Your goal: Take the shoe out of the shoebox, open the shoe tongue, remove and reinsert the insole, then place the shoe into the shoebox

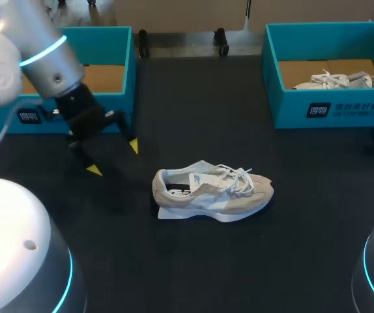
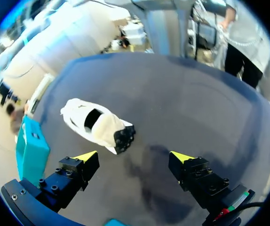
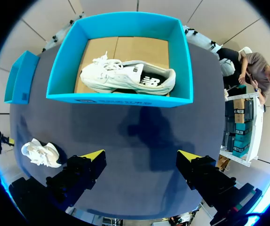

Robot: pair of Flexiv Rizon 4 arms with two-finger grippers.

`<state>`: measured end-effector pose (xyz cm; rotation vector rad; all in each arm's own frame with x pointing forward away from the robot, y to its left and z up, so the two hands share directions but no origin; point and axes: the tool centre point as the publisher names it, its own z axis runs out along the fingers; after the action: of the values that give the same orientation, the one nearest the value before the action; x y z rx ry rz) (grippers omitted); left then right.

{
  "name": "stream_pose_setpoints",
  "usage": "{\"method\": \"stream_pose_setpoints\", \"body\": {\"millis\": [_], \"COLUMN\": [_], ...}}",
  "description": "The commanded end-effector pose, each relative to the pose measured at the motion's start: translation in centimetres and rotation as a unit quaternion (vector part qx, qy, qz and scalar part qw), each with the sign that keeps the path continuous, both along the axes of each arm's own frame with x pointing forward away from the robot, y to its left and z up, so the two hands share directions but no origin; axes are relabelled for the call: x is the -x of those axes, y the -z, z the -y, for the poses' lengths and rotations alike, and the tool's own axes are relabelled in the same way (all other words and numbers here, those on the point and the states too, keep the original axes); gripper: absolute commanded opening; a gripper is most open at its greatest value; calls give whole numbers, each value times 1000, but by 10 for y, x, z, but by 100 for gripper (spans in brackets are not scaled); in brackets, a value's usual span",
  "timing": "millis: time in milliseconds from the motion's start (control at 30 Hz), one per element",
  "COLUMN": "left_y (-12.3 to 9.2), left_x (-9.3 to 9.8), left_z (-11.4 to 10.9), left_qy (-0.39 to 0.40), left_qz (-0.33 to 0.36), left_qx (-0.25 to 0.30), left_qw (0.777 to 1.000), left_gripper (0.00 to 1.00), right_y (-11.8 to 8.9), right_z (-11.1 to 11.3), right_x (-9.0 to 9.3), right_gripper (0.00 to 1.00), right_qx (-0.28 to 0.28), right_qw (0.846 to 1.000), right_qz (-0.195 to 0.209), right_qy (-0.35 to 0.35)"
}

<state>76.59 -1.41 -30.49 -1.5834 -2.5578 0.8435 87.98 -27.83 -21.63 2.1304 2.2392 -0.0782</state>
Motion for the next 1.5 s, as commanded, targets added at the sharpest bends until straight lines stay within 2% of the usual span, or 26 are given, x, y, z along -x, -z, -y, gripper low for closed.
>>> {"method": "stream_pose_setpoints", "body": {"millis": [33, 367, 533, 733, 1500], "left_y": [11, 23, 27, 38, 38], "left_x": [-3, 9, 19, 25, 25], "left_z": [-13, -35, -42, -51, -51], "left_qy": [-53, -140, -187, -184, -184], "left_qz": [-59, -122, -192, -276, -276], "left_qx": [56, 87, 138, 210, 210], "left_qw": [995, 979, 954, 920, 920], "left_gripper": [100, 100, 100, 100, 100], "right_y": [0, 0, 0, 0, 0], "right_z": [0, 0, 0, 0, 0], "right_x": [0, 0, 0, 0, 0], "right_gripper": [100, 100, 100, 100, 100], "right_qx": [0, 0, 0, 0, 0], "right_qw": [1000, 1000, 1000, 1000, 1000], "right_qz": [0, 0, 0, 0, 0], "right_qy": [0, 0, 0, 0, 0]}}
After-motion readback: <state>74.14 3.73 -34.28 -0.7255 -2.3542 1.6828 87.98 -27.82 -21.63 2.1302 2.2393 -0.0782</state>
